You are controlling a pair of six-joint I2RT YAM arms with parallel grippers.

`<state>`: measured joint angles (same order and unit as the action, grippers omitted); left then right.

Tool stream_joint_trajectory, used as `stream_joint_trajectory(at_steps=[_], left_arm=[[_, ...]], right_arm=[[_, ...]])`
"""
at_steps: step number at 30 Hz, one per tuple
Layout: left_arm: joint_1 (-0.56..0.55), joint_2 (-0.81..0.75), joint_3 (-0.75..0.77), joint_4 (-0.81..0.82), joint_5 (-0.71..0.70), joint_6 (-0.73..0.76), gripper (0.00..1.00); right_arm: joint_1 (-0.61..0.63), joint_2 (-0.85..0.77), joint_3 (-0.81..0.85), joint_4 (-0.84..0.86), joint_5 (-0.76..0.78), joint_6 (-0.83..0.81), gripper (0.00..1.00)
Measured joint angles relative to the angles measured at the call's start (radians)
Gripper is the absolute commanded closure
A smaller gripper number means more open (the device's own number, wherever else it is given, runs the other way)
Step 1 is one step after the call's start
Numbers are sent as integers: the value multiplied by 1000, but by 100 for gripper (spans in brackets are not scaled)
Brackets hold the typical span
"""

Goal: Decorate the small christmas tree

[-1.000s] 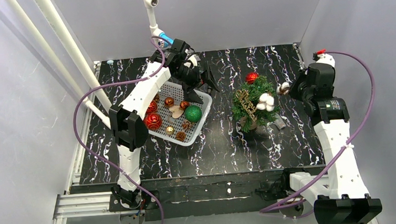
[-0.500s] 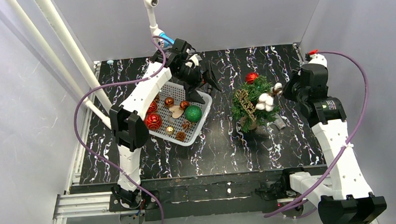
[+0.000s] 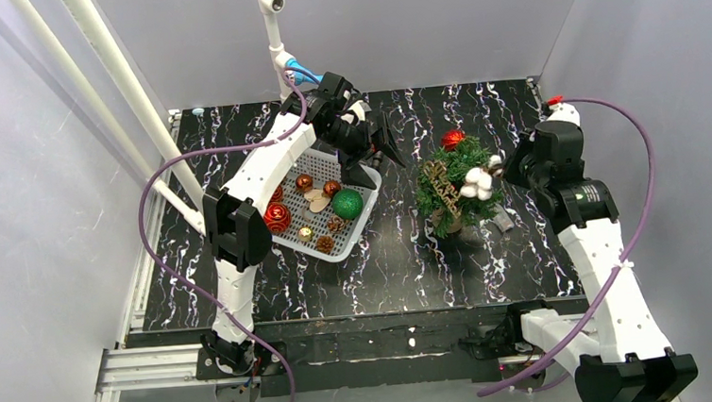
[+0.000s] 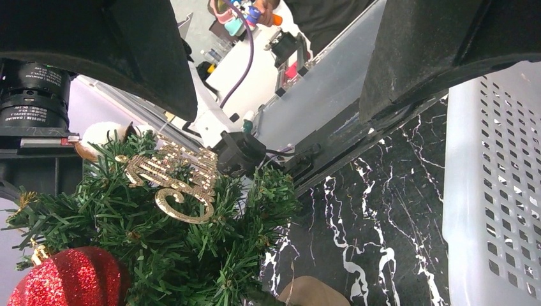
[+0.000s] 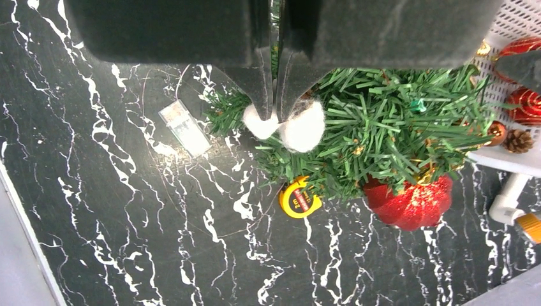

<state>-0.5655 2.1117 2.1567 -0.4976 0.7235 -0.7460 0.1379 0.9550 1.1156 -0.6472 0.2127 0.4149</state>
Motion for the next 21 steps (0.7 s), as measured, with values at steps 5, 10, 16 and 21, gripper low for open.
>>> stream_joint_trajectory(at_steps=[5, 10, 16, 21], left_arm=[[0, 0, 0, 0, 2, -5, 1], [-1, 0, 0, 1, 2, -6, 0], [-1, 0, 0, 3, 2, -6, 0], [-1, 0, 0, 3, 2, -6, 0]], right_arm=[[0, -20, -24, 14, -44, 5, 99], [0, -19, -41, 27, -90, 5, 99], [0, -11, -41, 27, -121, 0, 70], [0, -18, -39, 15, -103, -22, 56]])
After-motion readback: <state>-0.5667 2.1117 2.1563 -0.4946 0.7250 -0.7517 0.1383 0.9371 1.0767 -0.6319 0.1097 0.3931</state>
